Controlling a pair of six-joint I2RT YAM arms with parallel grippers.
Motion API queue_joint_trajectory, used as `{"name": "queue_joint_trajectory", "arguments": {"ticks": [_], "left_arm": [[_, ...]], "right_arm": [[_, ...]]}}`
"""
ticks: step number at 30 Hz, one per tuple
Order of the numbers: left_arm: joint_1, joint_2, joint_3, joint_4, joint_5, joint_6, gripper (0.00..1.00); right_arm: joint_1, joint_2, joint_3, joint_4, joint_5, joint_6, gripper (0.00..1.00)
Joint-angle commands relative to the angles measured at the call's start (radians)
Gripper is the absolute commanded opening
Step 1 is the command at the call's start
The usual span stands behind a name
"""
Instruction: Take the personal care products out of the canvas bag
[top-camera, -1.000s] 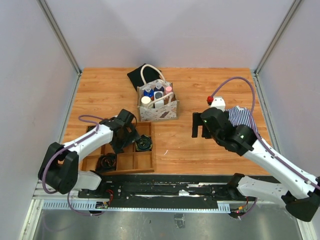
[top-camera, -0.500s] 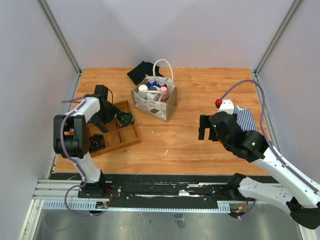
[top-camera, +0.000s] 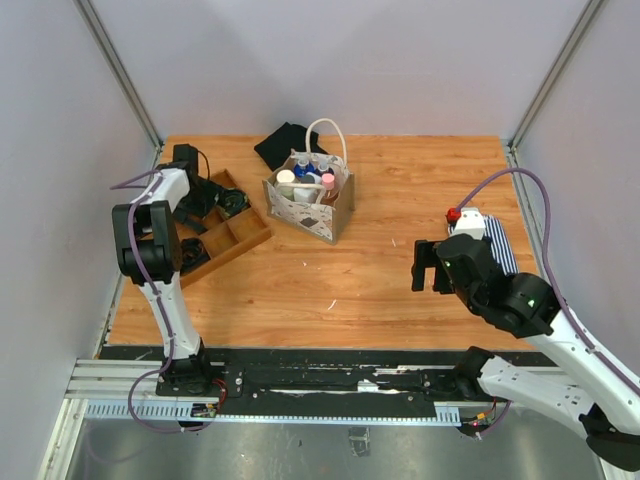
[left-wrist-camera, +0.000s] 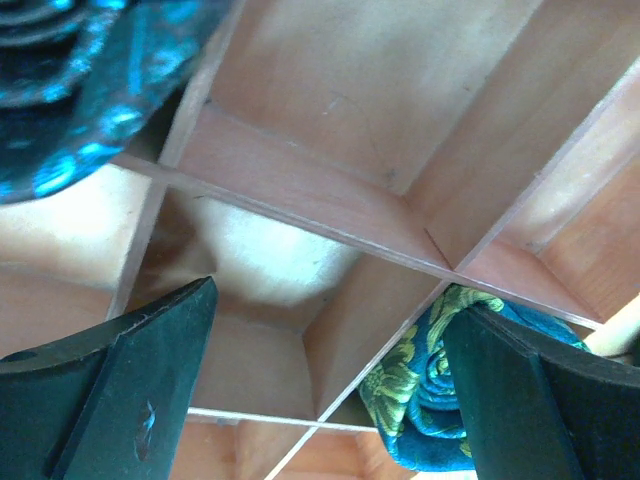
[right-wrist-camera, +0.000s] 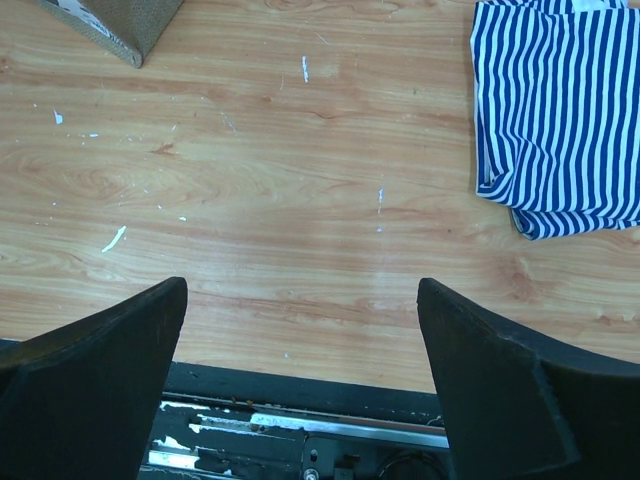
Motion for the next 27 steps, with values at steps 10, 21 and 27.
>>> {"name": "queue_joint_trajectory", "arguments": {"ticks": [10,21,27], "left_arm": [[0.034,0.230,0.170,0.345,0.189,-0.408,1.00],[0.055,0.320,0.335,0.429,-0.159,-0.522,1.00],[0.051,0.257,0.401,0.477,-0.315,-0.403,1.00]], "right_arm": [[-0.011,0.032,0.058,-0.066,-0.010,-0.030,0.99],[-0.012,0.117,0.143,-0.091,0.081,-0.119,0.98],[-0.017,0.184,0.109,-0.032,0.064,-0.152,0.98]]}}
